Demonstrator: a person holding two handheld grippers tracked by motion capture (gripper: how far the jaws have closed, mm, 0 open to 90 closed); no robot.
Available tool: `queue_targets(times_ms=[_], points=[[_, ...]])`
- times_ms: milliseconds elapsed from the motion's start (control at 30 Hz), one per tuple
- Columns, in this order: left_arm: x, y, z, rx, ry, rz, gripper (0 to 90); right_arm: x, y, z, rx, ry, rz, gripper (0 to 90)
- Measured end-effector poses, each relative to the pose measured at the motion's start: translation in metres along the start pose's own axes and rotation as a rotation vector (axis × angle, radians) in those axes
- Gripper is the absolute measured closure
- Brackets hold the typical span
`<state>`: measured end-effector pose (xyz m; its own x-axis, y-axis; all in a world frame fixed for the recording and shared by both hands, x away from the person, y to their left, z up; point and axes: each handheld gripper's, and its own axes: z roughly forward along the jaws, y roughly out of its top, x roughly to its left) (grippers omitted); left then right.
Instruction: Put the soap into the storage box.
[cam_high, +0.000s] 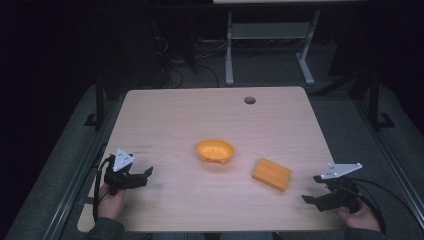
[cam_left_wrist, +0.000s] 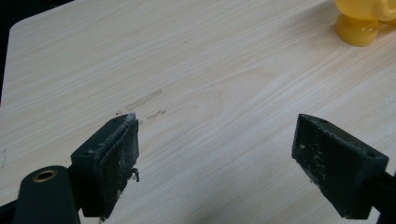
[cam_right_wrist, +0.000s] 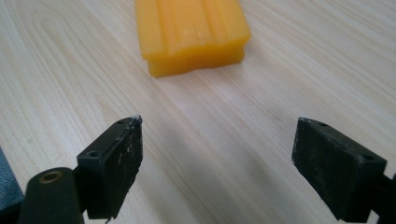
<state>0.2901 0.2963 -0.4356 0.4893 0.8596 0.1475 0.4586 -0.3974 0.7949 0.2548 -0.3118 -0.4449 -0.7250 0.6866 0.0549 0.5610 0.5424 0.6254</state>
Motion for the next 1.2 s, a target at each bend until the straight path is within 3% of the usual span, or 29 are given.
queue_targets(times_ms=[433,1200], points=[[-0.001,0.001,-0.001,-0.005,0.000,0.001,14.1,0.002,0.025,-0.001,0.019,0.018,-0.042,15.6],[-0.001,0.001,-0.001,-0.014,-0.001,-0.006,14.1,0.005,0.076,0.014,0.058,0.064,-0.138,15.6]])
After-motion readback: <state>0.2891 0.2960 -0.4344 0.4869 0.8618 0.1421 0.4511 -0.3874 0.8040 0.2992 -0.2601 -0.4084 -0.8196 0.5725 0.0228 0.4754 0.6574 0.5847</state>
